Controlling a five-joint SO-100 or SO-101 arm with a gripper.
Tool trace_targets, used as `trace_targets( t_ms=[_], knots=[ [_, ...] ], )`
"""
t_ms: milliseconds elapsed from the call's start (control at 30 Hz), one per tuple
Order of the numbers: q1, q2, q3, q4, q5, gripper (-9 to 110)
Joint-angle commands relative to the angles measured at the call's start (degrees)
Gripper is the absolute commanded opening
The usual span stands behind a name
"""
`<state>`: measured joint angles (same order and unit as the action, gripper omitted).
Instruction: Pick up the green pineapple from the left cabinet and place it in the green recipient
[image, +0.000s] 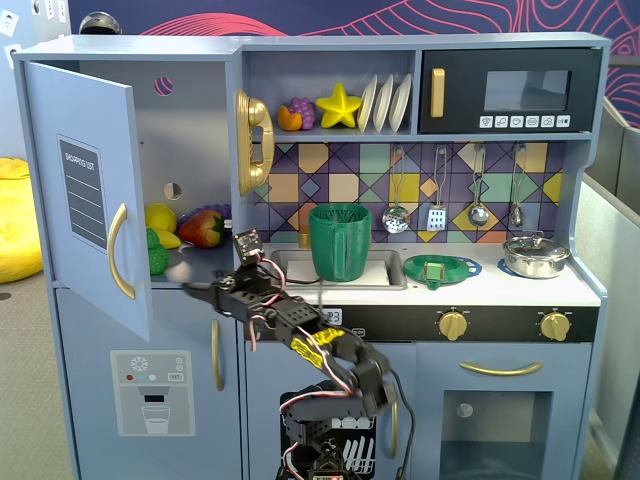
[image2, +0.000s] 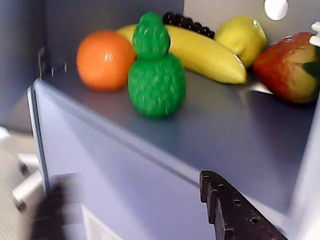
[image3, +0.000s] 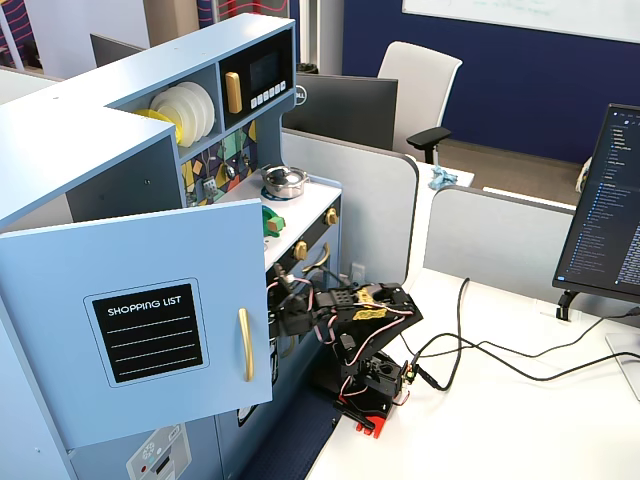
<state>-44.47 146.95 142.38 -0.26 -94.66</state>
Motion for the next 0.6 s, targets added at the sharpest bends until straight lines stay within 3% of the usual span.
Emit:
trace_targets(
  t_ms=[0,167,567],
  knots=[
    [2.0,-8.5,-6.8,-9.4,0.6,36],
    [-0.1,-18.3,-12.5,-12.0,-4.4,33],
    [1.0,-35.5,-26.9,-17.7,-2.5,32]
  ],
)
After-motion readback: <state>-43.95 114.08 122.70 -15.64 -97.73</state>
